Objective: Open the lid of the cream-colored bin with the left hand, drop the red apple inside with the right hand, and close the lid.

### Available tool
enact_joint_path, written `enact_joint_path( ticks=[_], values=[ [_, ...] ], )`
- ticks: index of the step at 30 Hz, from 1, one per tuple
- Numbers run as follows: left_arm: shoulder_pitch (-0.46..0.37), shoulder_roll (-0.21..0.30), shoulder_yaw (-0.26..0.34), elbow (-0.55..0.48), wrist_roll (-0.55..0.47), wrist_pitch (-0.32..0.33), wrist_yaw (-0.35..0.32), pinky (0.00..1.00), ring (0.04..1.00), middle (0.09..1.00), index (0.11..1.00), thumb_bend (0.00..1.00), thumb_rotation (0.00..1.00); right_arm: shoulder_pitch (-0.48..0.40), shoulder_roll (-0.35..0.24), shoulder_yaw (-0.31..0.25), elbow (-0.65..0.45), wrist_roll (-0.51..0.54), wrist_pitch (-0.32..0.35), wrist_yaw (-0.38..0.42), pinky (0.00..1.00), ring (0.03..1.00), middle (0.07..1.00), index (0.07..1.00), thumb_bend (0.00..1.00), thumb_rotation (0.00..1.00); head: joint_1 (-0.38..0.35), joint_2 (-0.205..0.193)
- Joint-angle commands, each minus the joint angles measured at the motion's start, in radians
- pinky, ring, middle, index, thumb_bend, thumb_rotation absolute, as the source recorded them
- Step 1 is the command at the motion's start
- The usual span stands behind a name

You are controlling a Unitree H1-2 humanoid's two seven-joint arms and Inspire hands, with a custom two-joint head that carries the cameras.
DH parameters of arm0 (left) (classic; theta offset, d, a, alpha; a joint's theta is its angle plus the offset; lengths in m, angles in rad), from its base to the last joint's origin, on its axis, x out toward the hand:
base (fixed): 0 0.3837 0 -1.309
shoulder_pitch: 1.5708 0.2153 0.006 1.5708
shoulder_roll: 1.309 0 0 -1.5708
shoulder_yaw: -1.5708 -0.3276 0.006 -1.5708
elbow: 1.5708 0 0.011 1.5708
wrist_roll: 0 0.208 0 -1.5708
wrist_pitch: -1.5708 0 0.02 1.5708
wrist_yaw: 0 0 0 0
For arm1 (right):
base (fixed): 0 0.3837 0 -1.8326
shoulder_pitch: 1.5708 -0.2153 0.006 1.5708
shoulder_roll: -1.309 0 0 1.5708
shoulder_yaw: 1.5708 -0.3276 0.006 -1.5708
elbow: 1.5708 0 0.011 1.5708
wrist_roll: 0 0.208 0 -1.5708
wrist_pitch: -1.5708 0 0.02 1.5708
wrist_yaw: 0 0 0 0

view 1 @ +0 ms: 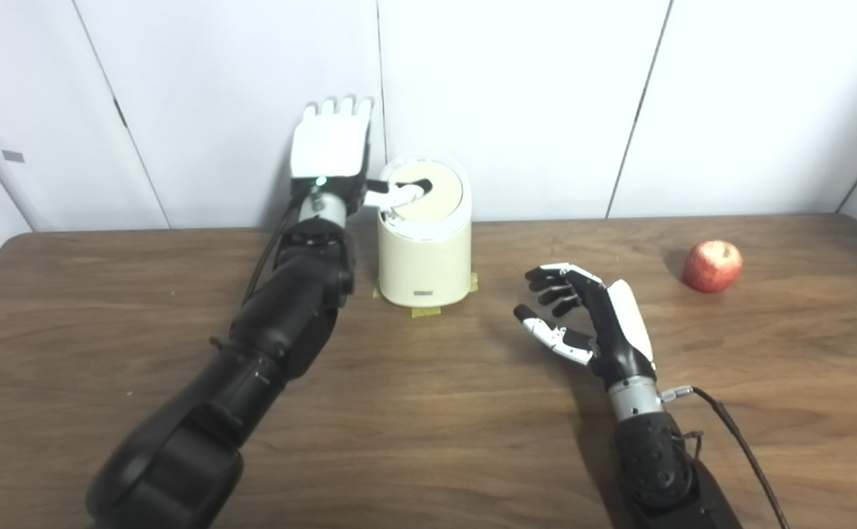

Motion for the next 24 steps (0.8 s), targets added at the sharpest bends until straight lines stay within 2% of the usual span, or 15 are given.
enact_joint_path(
  ticks=[1,4,6,8,10,12,14,17,20,21,24],
  values=[
    [-0.048,-0.019,0.084,-0.063,-0.102,-0.024,0.044,1.0,0.995,0.971,0.937,0.74,1.0,-0.01,0.024,0.006,-0.008,0.005,-0.021,-0.013,0.49,0.593,0.636,0.645,0.31,0.42,0.0,-0.002],
    [-0.053,-0.033,0.174,-0.096,-0.212,-0.079,0.083,1.0,0.986,0.967,0.932,0.69,1.0,-0.008,0.024,0.006,-0.01,0.01,-0.018,-0.008,0.49,0.596,0.637,0.646,0.32,0.43,-0.003,-0.005],
    [-0.055,-0.032,0.197,-0.109,-0.251,-0.114,0.104,1.0,0.988,0.965,0.938,0.65,1.0,-0.007,0.025,0.007,-0.01,0.011,-0.017,-0.007,0.49,0.598,0.638,0.647,0.32,0.42,-0.005,-0.004],
    [-0.051,-0.014,0.214,-0.144,-0.29,-0.178,0.116,1.0,0.987,0.967,0.943,0.6,1.0,-0.008,0.026,0.007,-0.006,0.008,-0.024,-0.014,0.49,0.595,0.636,0.645,0.32,0.41,-0.001,-0.005],
    [-0.041,0.014,0.214,-0.184,-0.313,-0.233,0.109,0.95,0.965,0.96,0.934,0.55,1.0,-0.009,0.027,0.007,-0.007,0.005,-0.02,-0.016,0.49,0.596,0.637,0.644,0.32,0.42,-0.004,-0.005],
    [-0.02,0.048,0.206,-0.232,-0.334,-0.294,0.087,0.77,0.868,0.903,0.89,0.46,0.97,-0.009,0.03,0.005,-0.012,0.004,-0.011,-0.014,0.5,0.599,0.641,0.647,0.32,0.44,-0.01,-0.009],
    [0.018,0.084,0.197,-0.288,-0.348,-0.358,0.07,0.69,0.81,0.859,0.855,0.45,0.91,-0.009,0.029,0.004,-0.009,0.009,-0.025,-0.016,0.49,0.597,0.64,0.647,0.31,0.43,-0.003,-0.008],
    [0.103,0.125,0.198,-0.389,-0.37,-0.434,0.057,0.64,0.774,0.822,0.81,0.47,0.83,-0.009,0.028,0.001,-0.018,0.011,-0.036,-0.019,0.48,0.589,0.637,0.643,0.31,0.39,0.005,-0.006],
    [0.203,0.164,0.199,-0.488,-0.354,-0.47,0.045,0.66,0.775,0.802,0.786,0.43,0.78,-0.01,0.019,-0.003,-0.093,0.007,0.021,0.017,0.52,0.623,0.652,0.653,0.31,0.4,0.007,-0.006],
    [0.239,0.175,0.201,-0.518,-0.352,-0.48,0.039,0.67,0.777,0.797,0.781,0.43,0.76,-0.015,0.011,-0.004,-0.117,-0.008,0.032,0.019,0.52,0.629,0.657,0.657,0.31,0.38,0.008,-0.007],
    [0.341,0.185,0.21,-0.595,-0.355,-0.484,0.024,0.71,0.802,0.804,0.786,0.43,0.71,-0.03,-0.027,-0.006,-0.192,-0.056,0.062,0.048,0.48,0.62,0.684,0.675,0.35,0.35,0.009,-0.008]
  ],
)
